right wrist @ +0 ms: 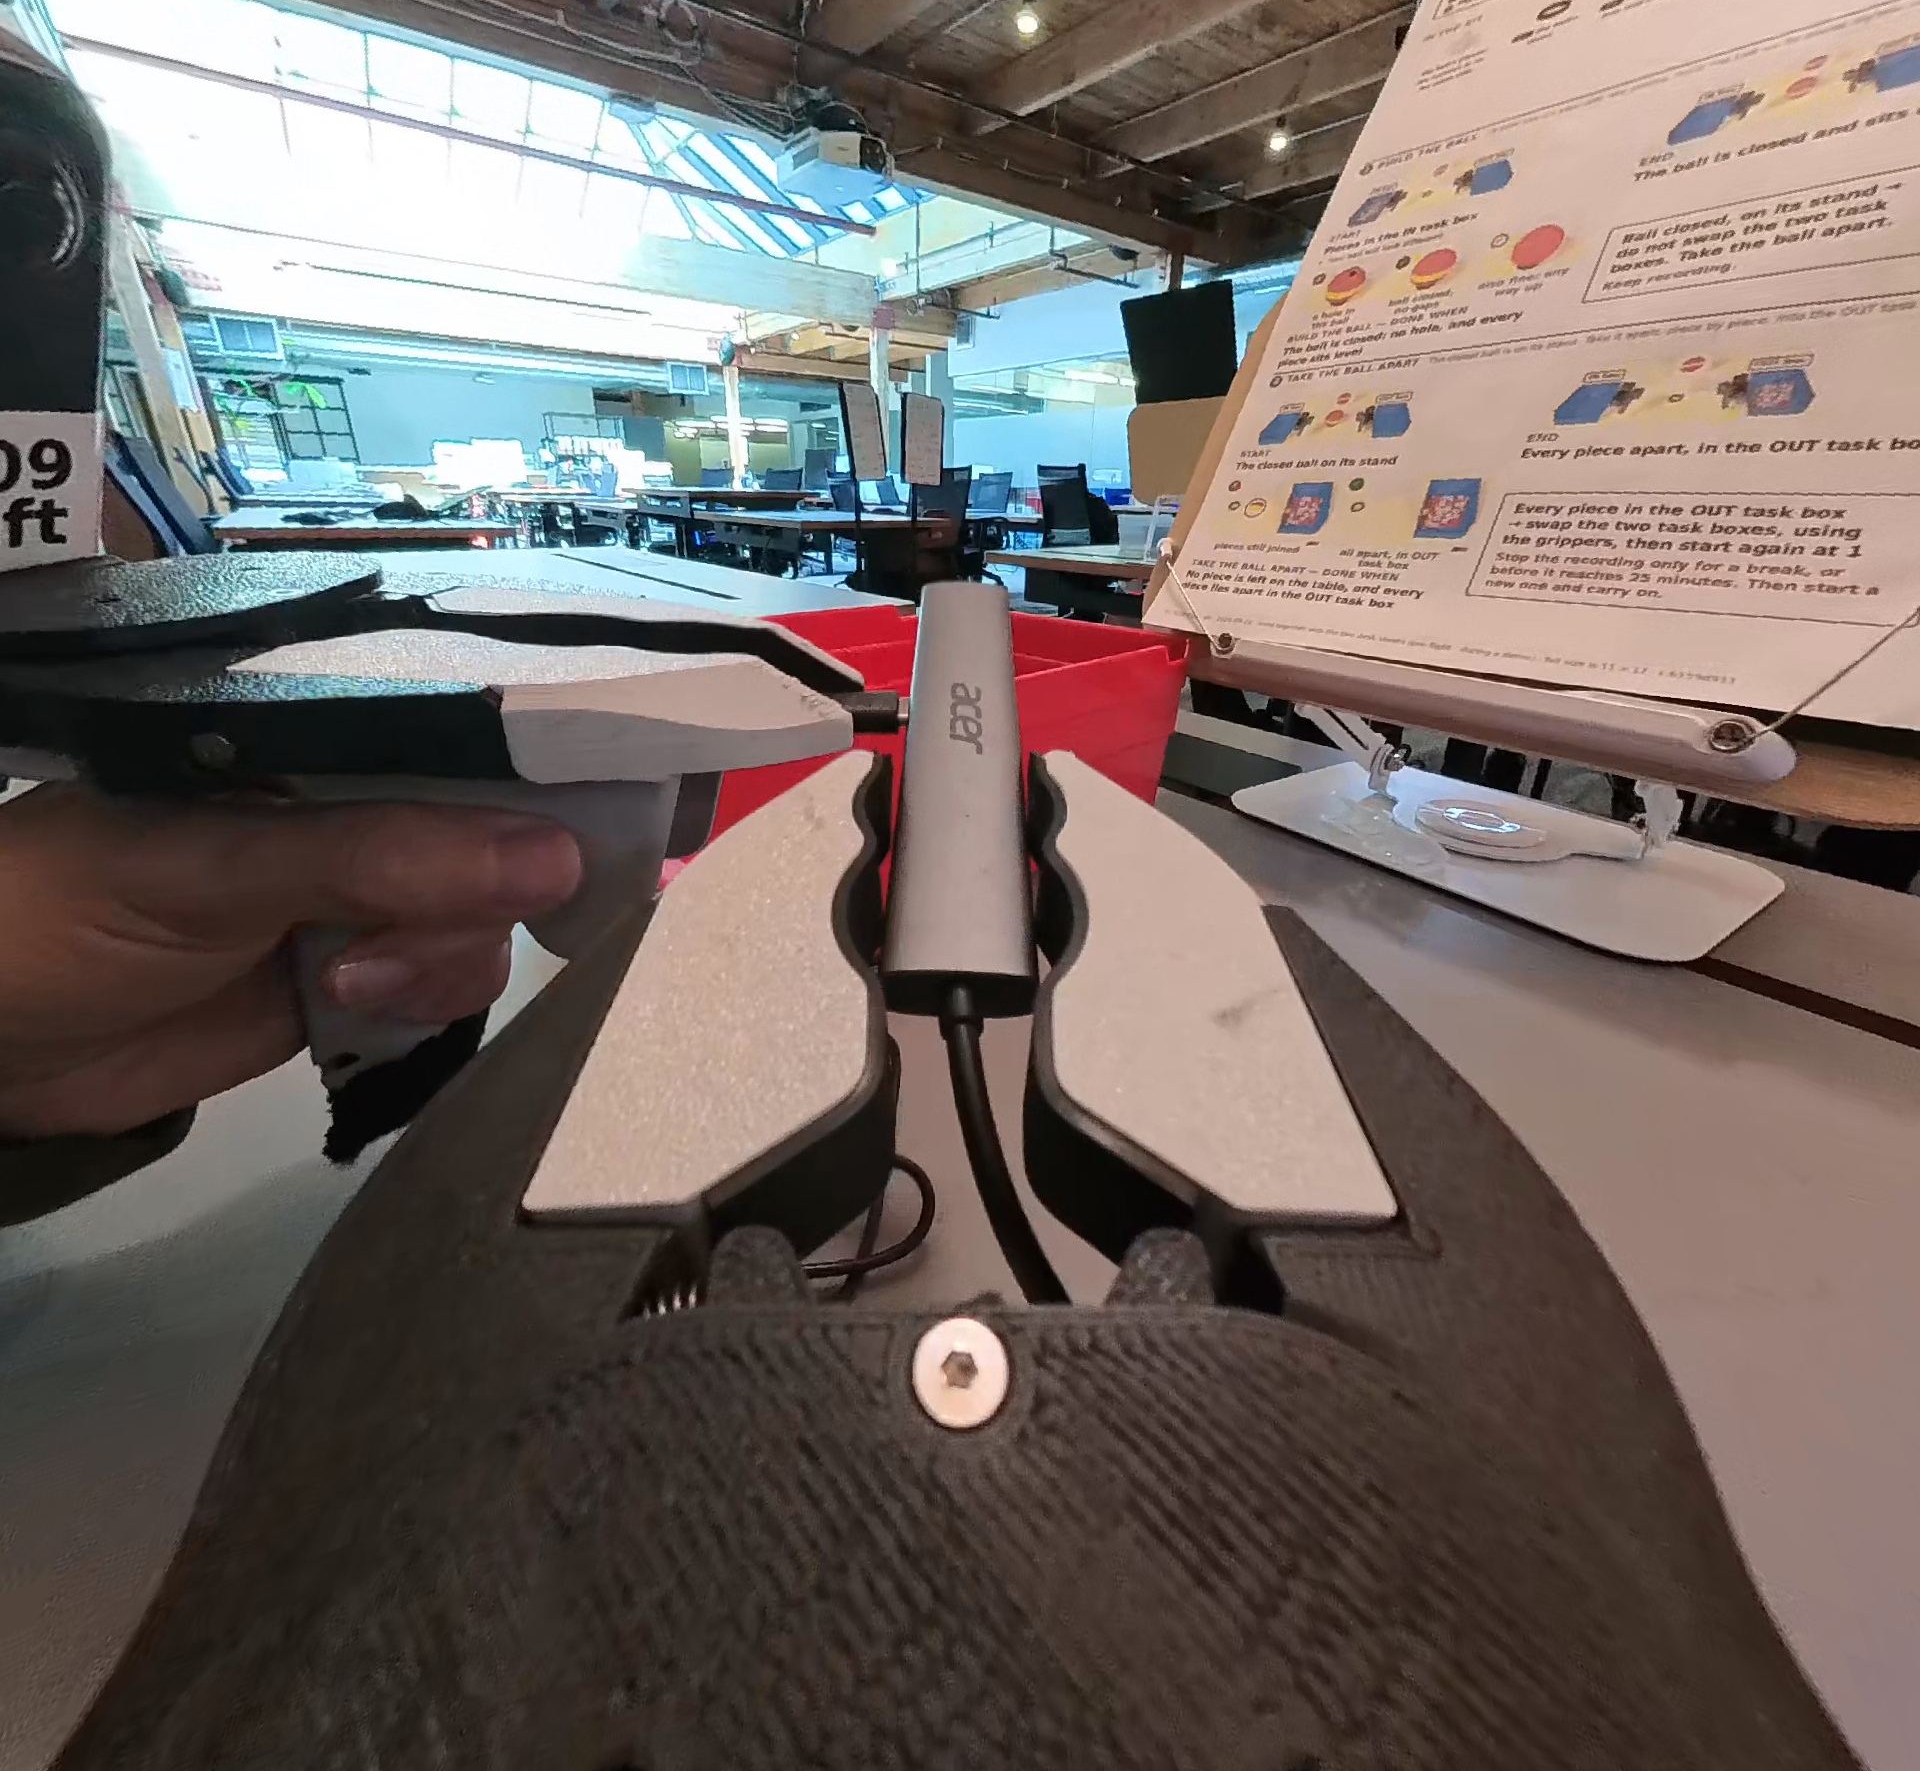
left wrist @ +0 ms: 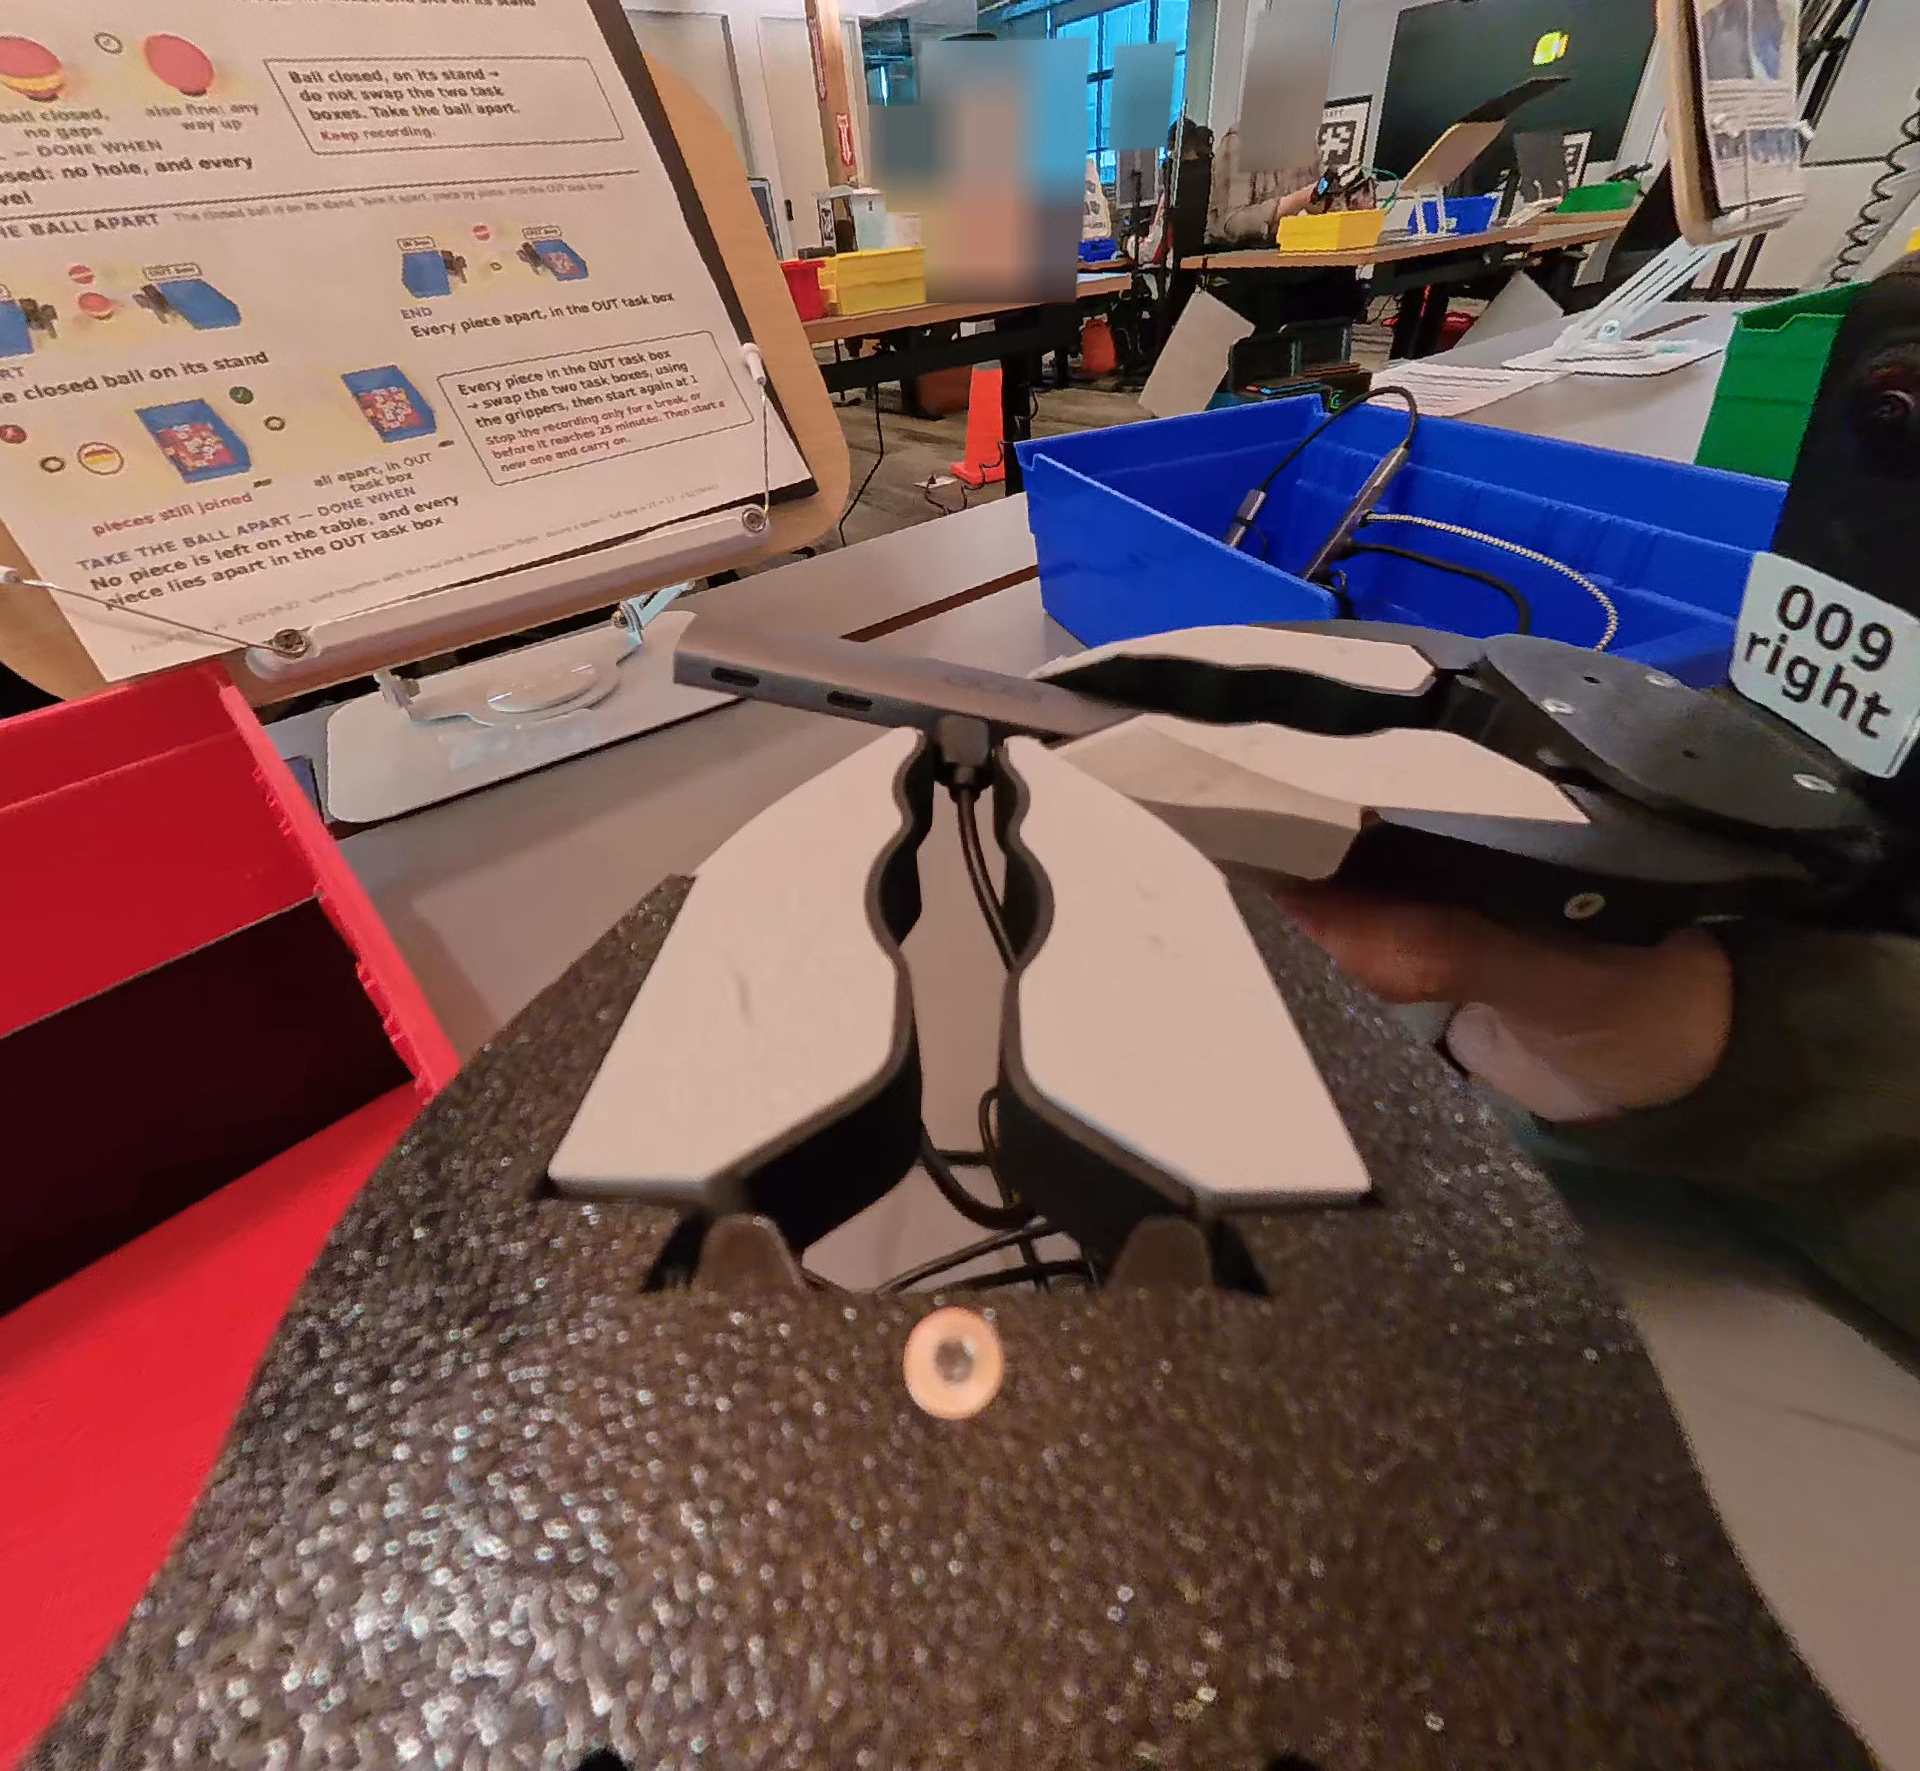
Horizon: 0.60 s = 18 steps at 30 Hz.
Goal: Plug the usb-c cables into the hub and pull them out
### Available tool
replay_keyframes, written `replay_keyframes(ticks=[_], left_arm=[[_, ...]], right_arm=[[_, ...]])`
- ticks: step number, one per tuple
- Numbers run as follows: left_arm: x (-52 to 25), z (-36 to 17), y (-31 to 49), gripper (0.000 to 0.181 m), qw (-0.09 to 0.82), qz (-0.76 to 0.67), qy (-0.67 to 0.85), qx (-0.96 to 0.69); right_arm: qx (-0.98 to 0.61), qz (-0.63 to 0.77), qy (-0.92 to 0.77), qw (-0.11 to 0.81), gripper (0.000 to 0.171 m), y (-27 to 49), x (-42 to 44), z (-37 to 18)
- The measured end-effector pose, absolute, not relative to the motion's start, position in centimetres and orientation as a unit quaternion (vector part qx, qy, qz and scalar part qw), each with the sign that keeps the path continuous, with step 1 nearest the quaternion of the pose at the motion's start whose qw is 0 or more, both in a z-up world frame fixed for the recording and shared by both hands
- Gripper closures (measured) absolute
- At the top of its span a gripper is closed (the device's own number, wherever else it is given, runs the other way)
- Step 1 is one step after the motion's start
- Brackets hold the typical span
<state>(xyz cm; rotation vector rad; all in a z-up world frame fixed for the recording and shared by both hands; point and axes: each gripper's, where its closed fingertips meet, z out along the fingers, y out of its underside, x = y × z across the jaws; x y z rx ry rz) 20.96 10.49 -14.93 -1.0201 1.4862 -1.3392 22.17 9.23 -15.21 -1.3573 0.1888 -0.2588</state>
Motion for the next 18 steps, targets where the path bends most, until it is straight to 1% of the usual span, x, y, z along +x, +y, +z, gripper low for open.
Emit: replay_keyframes(ticks=[6,9,13,18], left_arm=[[20.9,-15.2,10.7,0.171,0.443,-0.53,0.601,-0.402],[20.9,-15.4,10.8,0.171,0.46,-0.499,0.615,-0.402],[20.7,-14.7,10.7,0.171,0.472,-0.501,0.608,-0.396],[20.7,-14.7,10.8,0.171,0.504,-0.431,0.645,-0.38]], right_arm=[[-0.639,-0.078,0.096,0.759,0.147,9.5,22.1,-15.6],[-0.65,-0.112,0.078,0.747,0.146,9.6,22.1,-15.8],[-0.673,-0.139,0.066,0.723,0.146,9.9,21.9,-16.5],[-0.68,-0.148,0.066,0.715,0.147,10.1,21.8,-16.7]])
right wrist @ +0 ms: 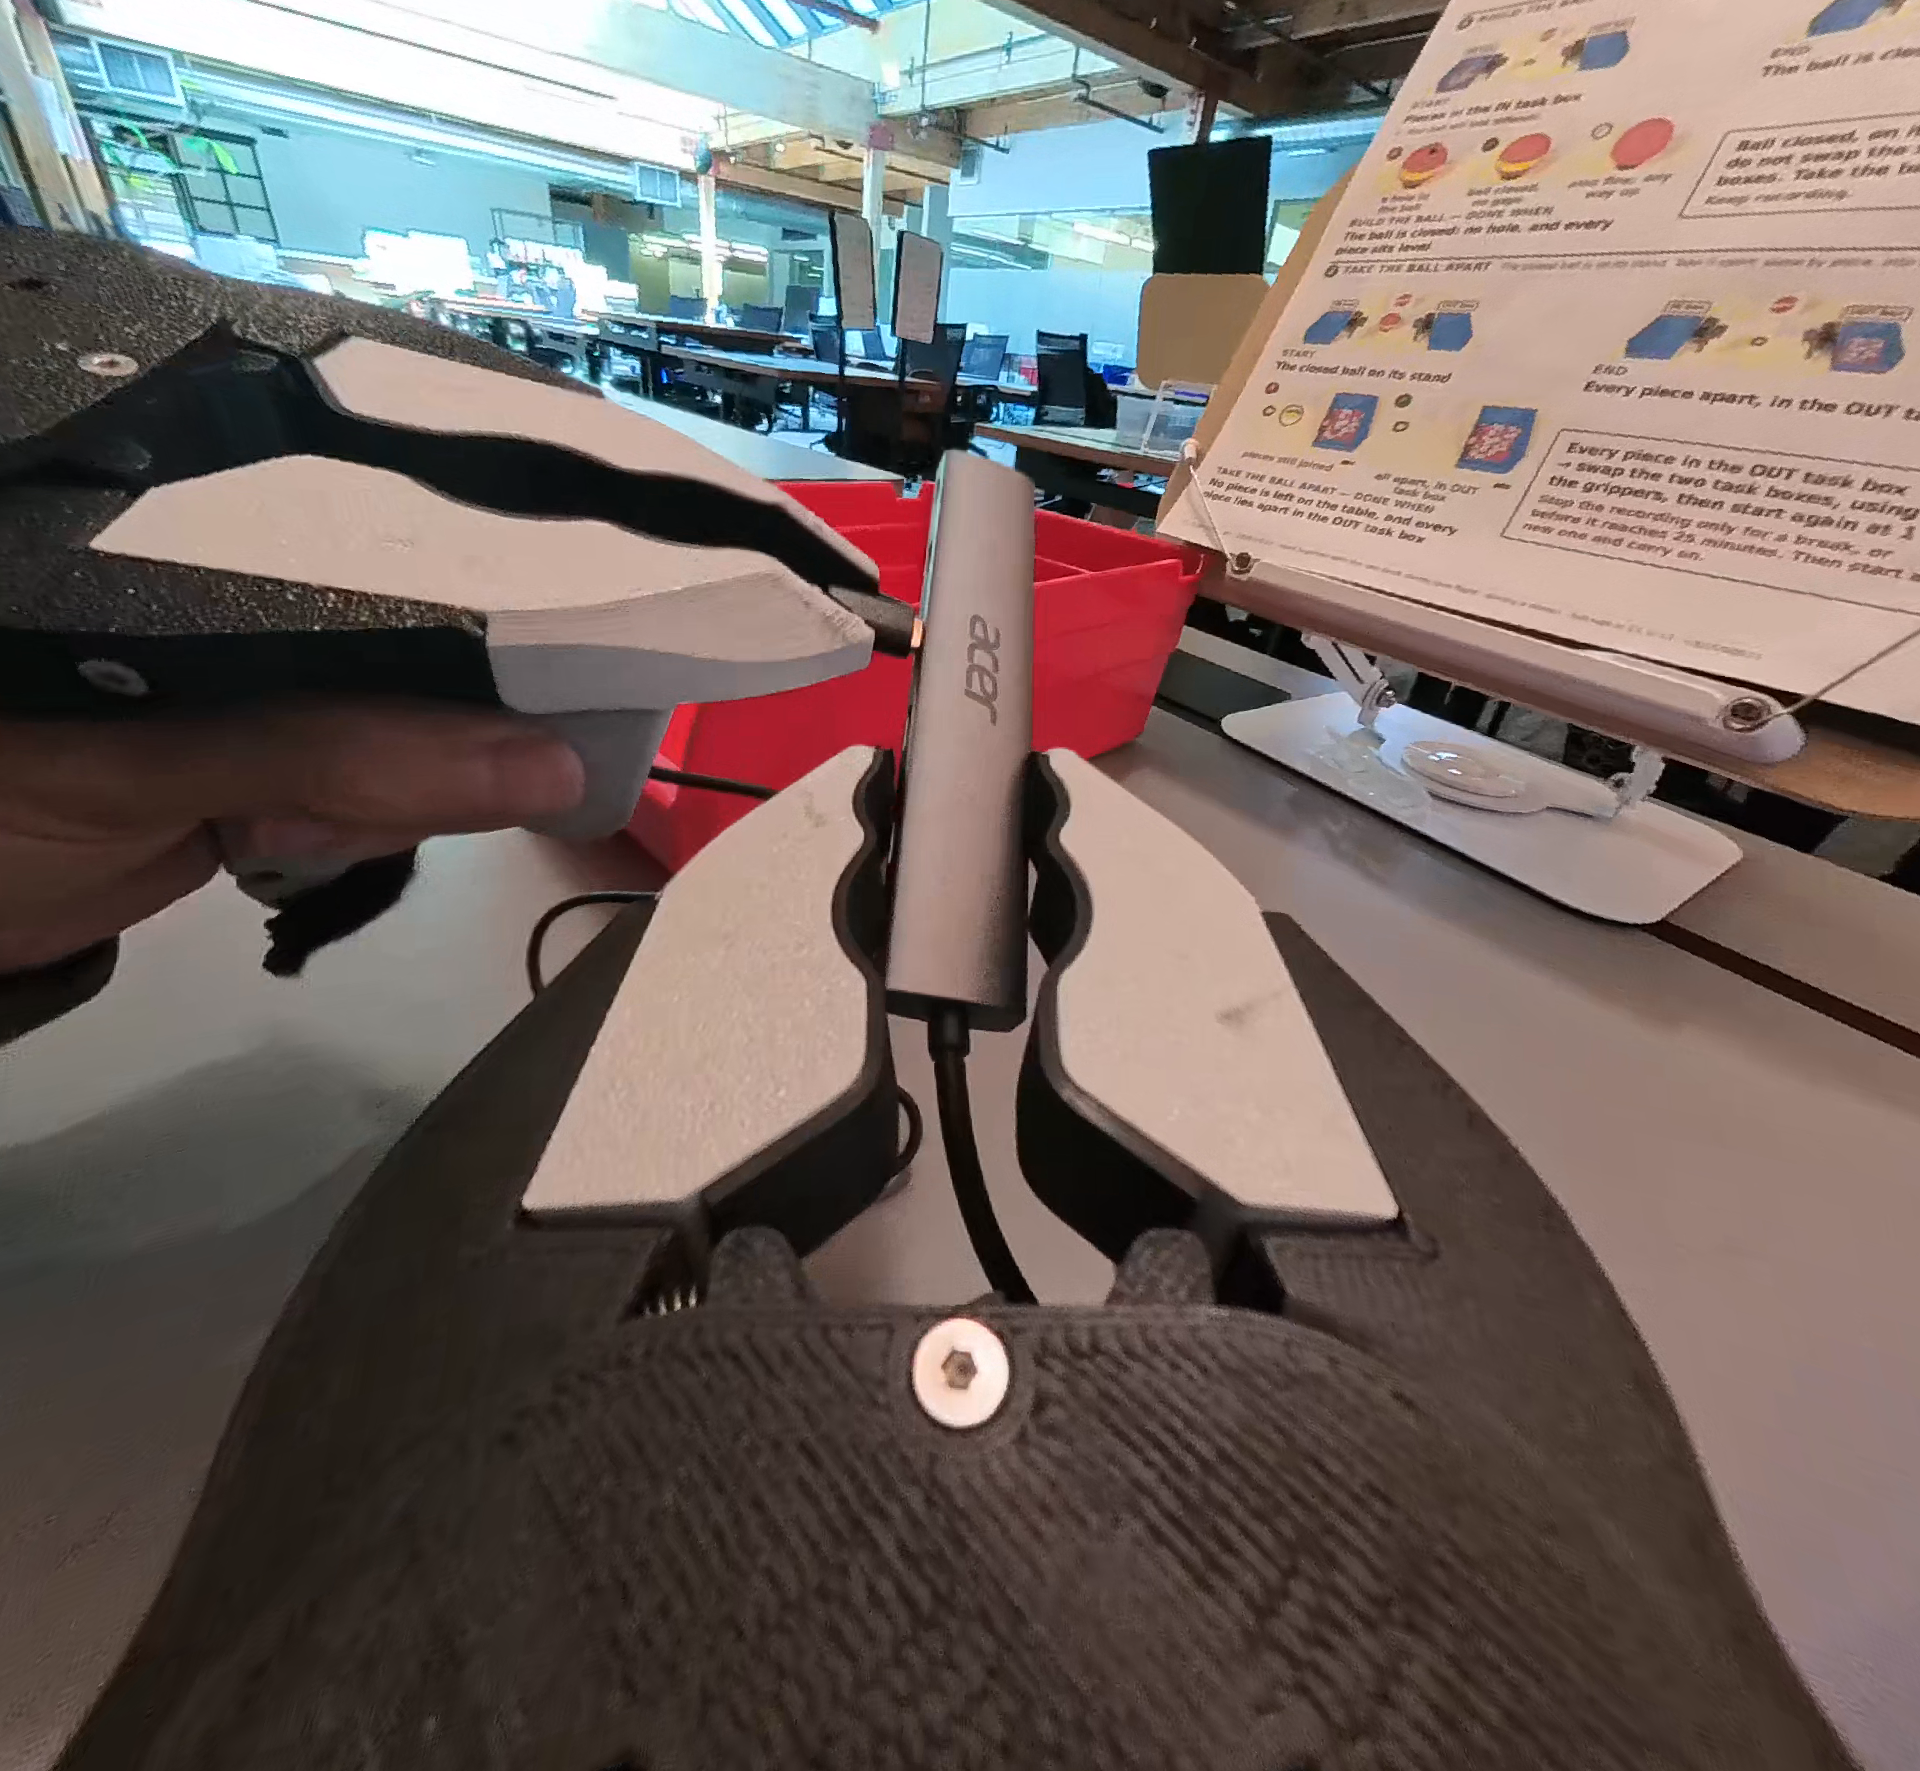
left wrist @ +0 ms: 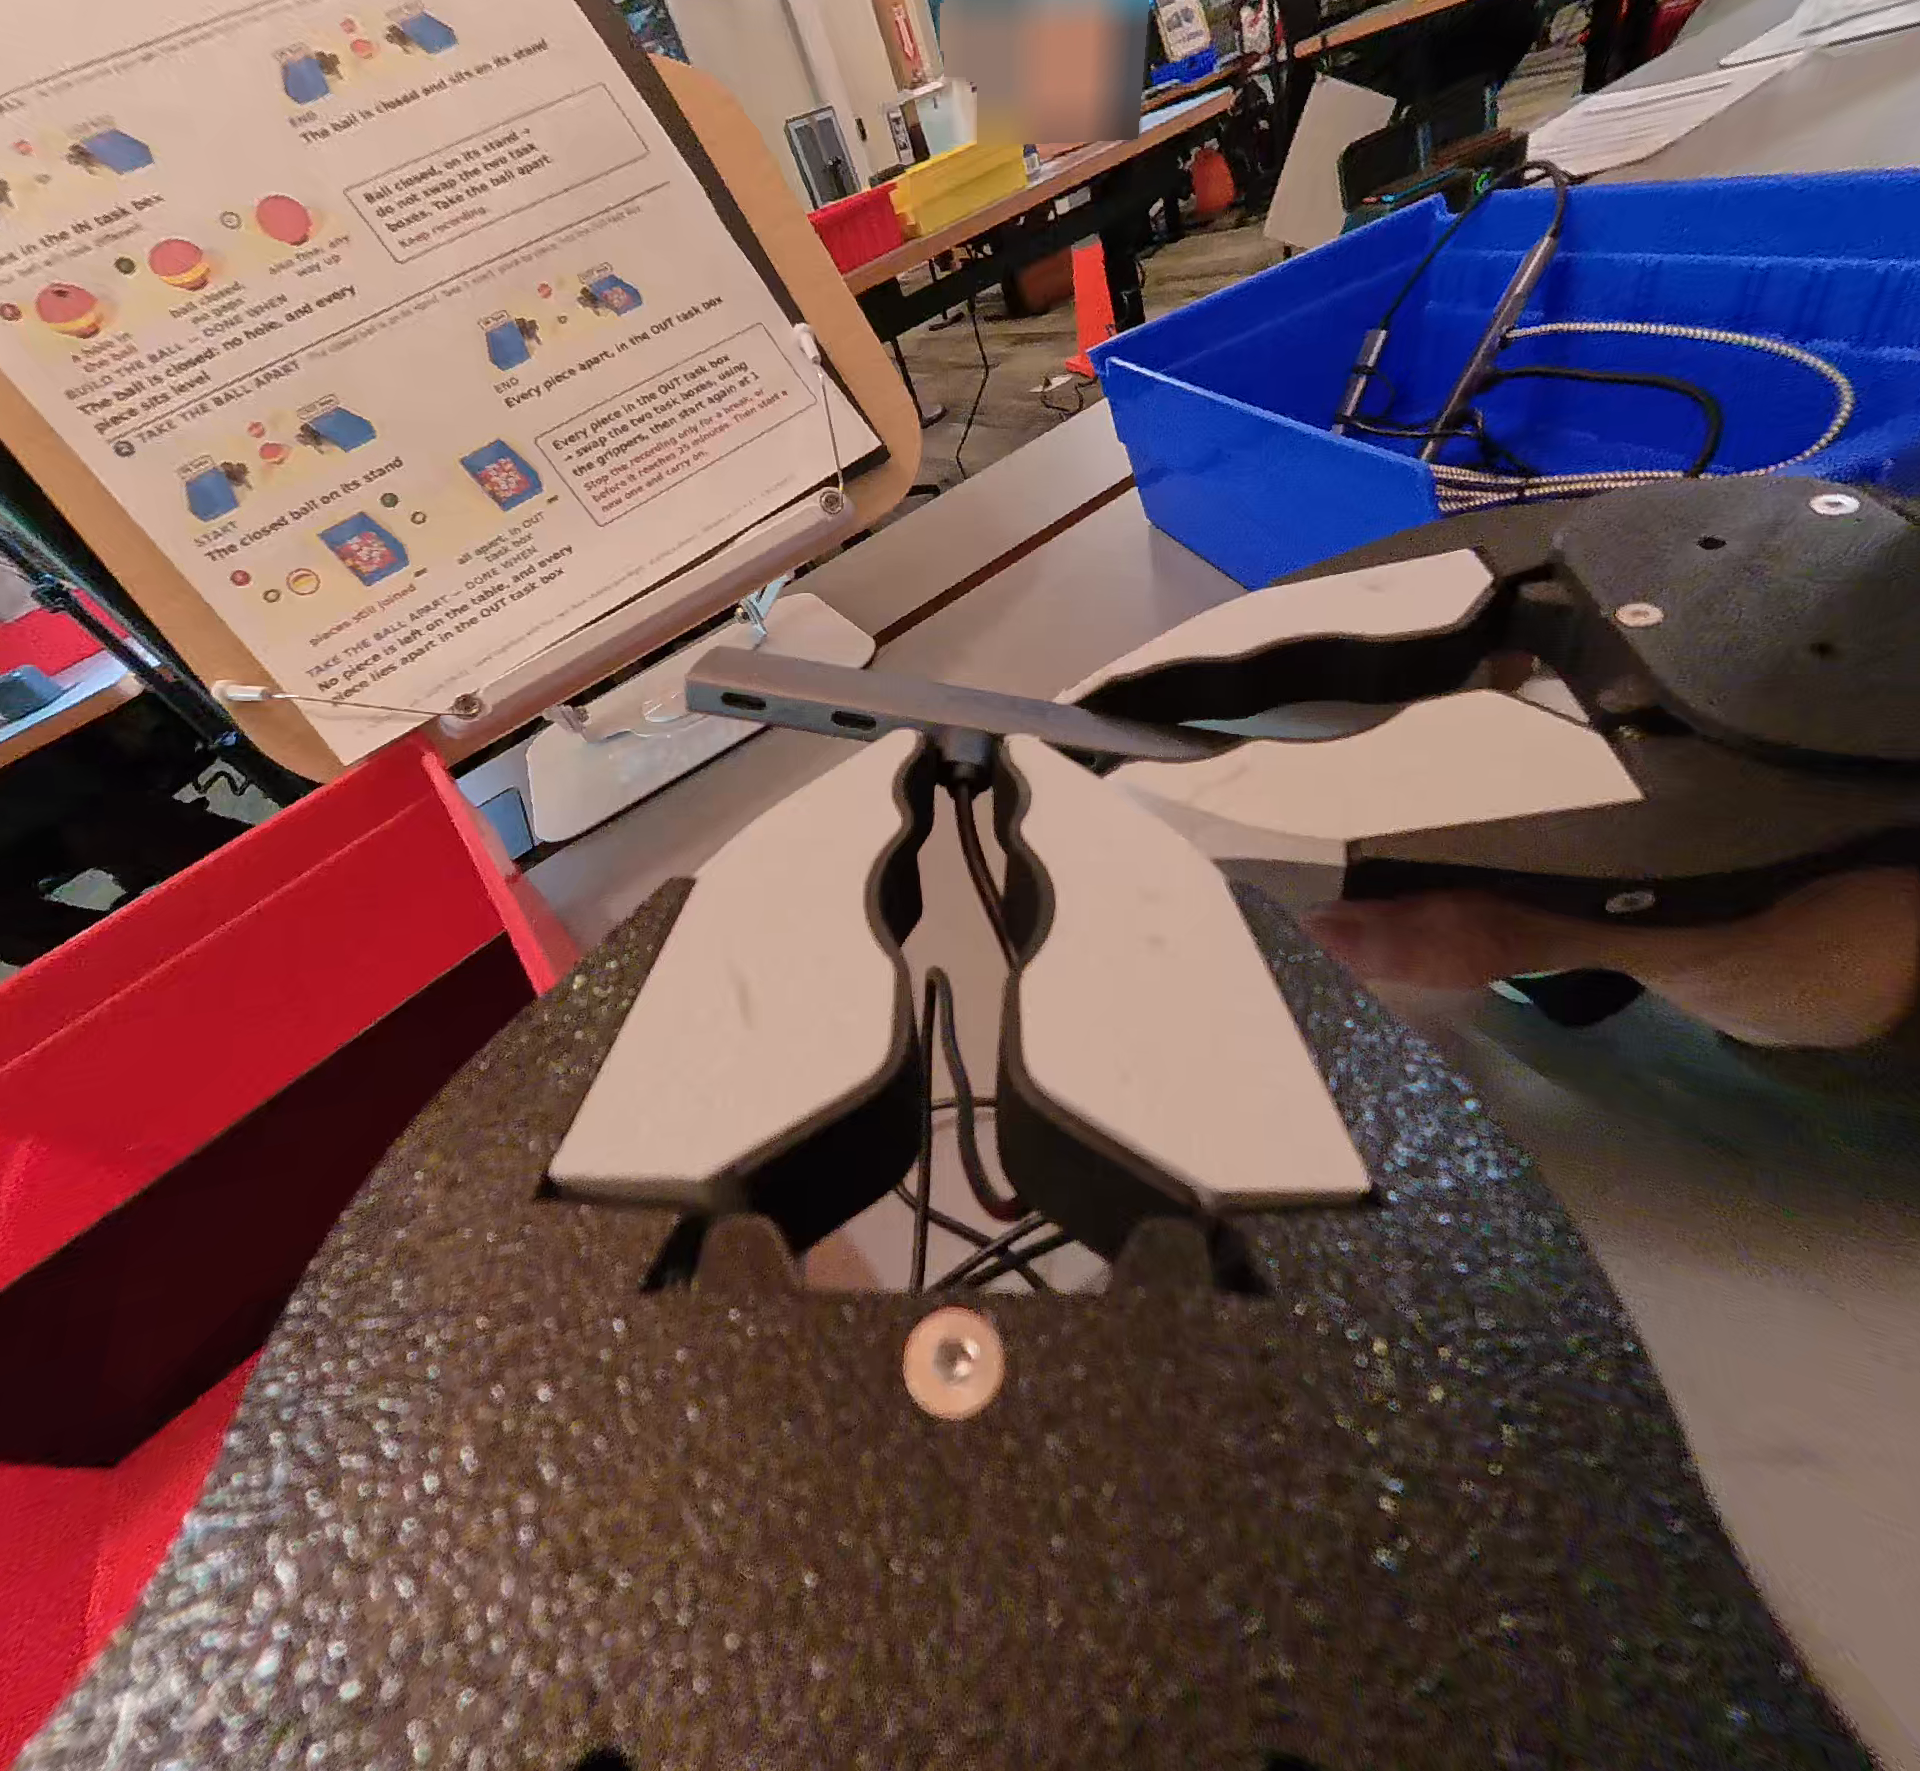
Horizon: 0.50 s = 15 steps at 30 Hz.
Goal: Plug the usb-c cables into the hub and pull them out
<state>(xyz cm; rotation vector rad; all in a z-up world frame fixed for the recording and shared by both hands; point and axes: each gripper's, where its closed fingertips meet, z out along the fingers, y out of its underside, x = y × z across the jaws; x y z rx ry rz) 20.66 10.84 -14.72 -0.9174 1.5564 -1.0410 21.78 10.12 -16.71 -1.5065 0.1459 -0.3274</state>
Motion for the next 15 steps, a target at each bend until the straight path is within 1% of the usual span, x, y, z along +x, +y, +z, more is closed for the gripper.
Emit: replay_keyframes(ticks=[3,8,15], left_arm=[[20.7,-15.2,11.1,0.171,0.5,-0.418,0.654,-0.383],[20.8,-15.8,11.3,0.171,0.481,-0.44,0.645,-0.399],[21.1,-16.6,11.5,0.171,0.48,-0.429,0.652,-0.402]], right_arm=[[-0.681,-0.168,0.068,0.709,0.147,10.1,21.9,-16.8],[-0.682,-0.204,0.053,0.7,0.146,10.0,21.8,-16.7],[-0.691,-0.206,0.052,0.69,0.145,10.2,21.9,-17.2]])
